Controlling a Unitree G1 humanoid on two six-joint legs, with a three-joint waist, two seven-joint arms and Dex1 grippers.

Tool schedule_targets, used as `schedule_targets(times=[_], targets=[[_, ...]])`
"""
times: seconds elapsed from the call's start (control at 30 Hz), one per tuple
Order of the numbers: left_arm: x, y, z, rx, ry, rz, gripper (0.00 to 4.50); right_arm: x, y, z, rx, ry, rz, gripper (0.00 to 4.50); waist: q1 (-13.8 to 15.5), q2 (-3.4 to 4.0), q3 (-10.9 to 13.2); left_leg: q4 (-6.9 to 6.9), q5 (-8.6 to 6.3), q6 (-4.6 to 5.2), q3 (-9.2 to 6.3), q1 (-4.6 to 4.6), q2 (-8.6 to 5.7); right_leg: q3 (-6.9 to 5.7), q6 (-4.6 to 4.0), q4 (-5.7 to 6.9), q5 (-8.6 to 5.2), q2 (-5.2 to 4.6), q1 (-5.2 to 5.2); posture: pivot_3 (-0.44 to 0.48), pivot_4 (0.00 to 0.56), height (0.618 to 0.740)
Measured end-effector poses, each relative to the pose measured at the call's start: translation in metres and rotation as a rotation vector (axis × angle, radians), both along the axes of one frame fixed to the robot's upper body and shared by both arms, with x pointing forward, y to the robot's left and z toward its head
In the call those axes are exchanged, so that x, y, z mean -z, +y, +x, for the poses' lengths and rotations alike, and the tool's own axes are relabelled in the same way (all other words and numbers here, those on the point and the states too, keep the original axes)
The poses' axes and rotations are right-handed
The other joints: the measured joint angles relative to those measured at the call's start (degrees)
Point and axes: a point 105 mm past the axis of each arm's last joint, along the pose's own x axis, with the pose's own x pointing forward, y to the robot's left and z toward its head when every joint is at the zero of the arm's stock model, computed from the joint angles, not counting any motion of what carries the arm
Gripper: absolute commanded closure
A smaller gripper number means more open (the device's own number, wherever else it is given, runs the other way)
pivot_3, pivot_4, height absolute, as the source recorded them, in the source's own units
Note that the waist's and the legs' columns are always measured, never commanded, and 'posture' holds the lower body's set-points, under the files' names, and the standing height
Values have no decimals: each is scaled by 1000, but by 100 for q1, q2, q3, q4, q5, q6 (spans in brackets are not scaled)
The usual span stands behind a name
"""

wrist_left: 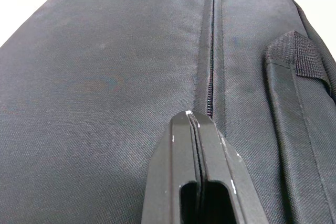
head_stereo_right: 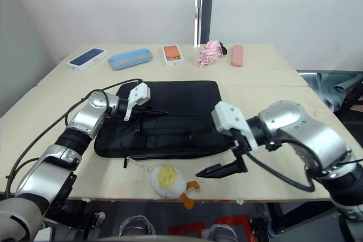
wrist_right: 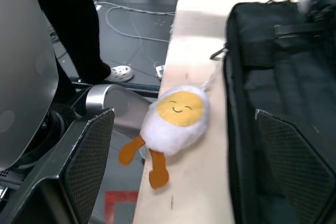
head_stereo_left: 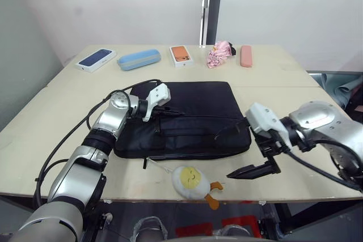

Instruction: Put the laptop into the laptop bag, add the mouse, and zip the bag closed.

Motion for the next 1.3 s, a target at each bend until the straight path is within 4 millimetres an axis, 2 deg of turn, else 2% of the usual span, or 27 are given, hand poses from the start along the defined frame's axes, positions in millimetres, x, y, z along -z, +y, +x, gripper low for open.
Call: schedule_targets(times=[0.27, 0.43, 0.53, 0.9, 1.07, 1.2, 1.3], targets=[[0, 0, -1, 1, -7, 2, 4500, 35, 9, 15, 35, 35, -38, 24, -25, 2, -2, -12, -1, -2, 1, -4, 0, -1, 1, -9, -1, 0, -5, 0, 150, 740], [0, 1, -2, 2, -11, 4, 4500, 47, 15, 16, 35, 82, -39, 24, -32, 3, -4, -26, -1, -3, 2, -3, 0, -2, 1, -18, -1, 1, -6, 0, 150, 740], [-1, 0, -3, 4, -14, 4, 4500, 58, 22, 15, 23, 139, -31, 24, -32, 7, -4, -33, -1, -3, 3, -5, -1, -4, 1, -24, -1, 1, -9, 0, 150, 740], [-2, -1, -5, 5, -13, 2, 4500, 80, 27, -4, -28, 247, -95, 24, -25, 7, -5, -66, -1, -5, 8, -5, -1, -8, 2, -58, -1, 1, -7, 0, 150, 740], [-2, -1, -6, 4, -9, 1, 4500, 80, 36, -8, -38, 242, -89, 24, -25, 7, -5, -75, -2, -6, 9, -5, -1, -7, 3, -65, -2, 1, -9, 0, 150, 740], [-2, -1, -7, 5, -9, 2, 4500, 80, 39, -7, -24, 238, -84, 1060, -24, 7, -5, -83, -2, -7, 11, -5, -1, -8, 3, -75, -2, 1, -9, 0, 150, 740], [-2, 0, -7, 2, -9, 0, 4500, 80, 39, -7, -15, 235, -88, 2208, -28, 7, -5, -91, -2, -8, 14, -5, -1, -8, 3, -82, -2, 1, -9, 0, 150, 740]])
